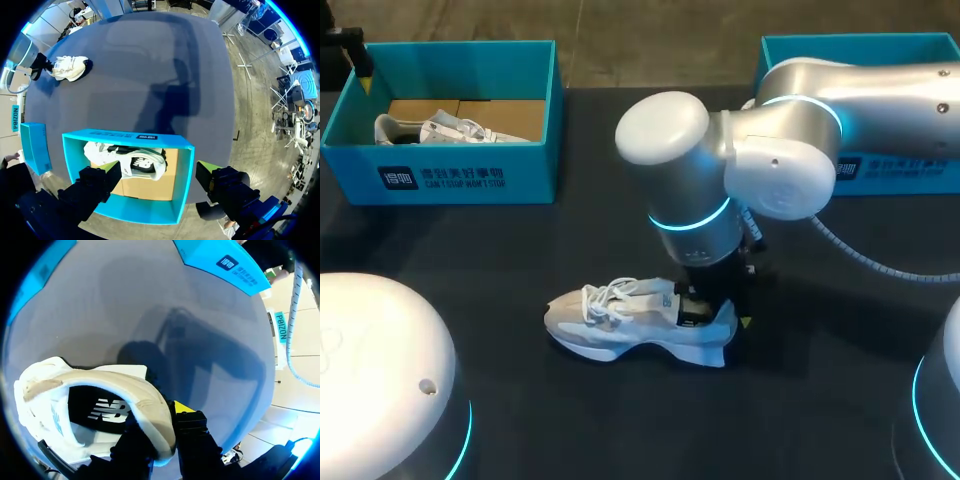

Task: Take the shoe out of the shoebox, open the shoe tongue, remove and reinsert the insole, then place the shoe into the shoebox

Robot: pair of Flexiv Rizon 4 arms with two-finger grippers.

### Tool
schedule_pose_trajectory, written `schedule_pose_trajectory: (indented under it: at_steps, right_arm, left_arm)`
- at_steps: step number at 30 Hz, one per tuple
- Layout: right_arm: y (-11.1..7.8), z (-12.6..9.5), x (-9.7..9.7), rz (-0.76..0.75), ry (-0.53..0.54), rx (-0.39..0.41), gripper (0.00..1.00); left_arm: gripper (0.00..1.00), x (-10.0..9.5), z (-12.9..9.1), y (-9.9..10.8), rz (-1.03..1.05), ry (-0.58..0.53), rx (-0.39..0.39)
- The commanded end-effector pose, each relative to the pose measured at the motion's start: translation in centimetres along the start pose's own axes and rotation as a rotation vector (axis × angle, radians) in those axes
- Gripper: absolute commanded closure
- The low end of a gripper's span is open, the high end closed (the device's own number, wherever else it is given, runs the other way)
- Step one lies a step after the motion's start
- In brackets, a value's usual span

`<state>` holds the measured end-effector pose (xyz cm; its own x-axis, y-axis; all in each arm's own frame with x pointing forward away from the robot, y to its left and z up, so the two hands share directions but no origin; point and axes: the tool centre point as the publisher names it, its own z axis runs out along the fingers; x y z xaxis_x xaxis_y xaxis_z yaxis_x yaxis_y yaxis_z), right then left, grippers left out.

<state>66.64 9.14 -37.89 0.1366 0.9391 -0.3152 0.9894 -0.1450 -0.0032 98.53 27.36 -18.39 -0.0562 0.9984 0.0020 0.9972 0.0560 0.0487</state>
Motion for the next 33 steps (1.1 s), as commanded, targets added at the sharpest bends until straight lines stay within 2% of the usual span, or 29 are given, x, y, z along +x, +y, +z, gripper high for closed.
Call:
schedule_pose_trajectory:
  at_steps: [1,3,4,11,17,22,27,30,33]
  right_arm:
    - [-0.8,0.1,1.2,0.110,-0.024,-0.010,0.86]
    - [-0.9,0.2,1.2,0.113,-0.021,-0.008,0.53]
    - [-0.9,0.1,1.3,0.119,-0.022,-0.007,0.01]
    - [-1.1,-1.3,0.5,0.142,0.005,-0.003,0.00]
    - [-0.7,-4.1,-1.6,0.146,0.083,0.005,0.00]
    - [0.4,-6.1,-3.6,0.131,0.176,0.023,0.00]
    - [1.6,-7.4,-5.3,0.021,0.283,0.015,0.00]
    - [2.2,-7.8,-6.5,-0.104,0.361,-0.008,0.00]
    - [2.6,-8.1,-7.4,-0.190,0.391,-0.033,0.00]
  left_arm:
    - [0.00,0.0,0.0,-0.1,0.000,0.002,-0.002]
    - [0.00,0.0,0.0,-0.1,0.000,0.002,-0.002]
    - [0.00,0.0,0.0,-0.1,0.000,0.002,-0.002]
    - [0.00,0.0,0.0,-0.1,0.000,0.002,-0.002]
    - [0.00,0.0,0.0,-0.1,0.000,0.002,-0.002]
    - [0.00,0.0,0.0,-0.1,0.000,0.002,-0.002]
    - [0.00,0.0,0.0,-0.1,0.000,0.002,-0.002]
    - [0.00,0.0,0.0,-0.1,0.000,0.002,-0.002]
    - [0.00,0.0,0.0,-0.1,0.000,0.002,-0.002]
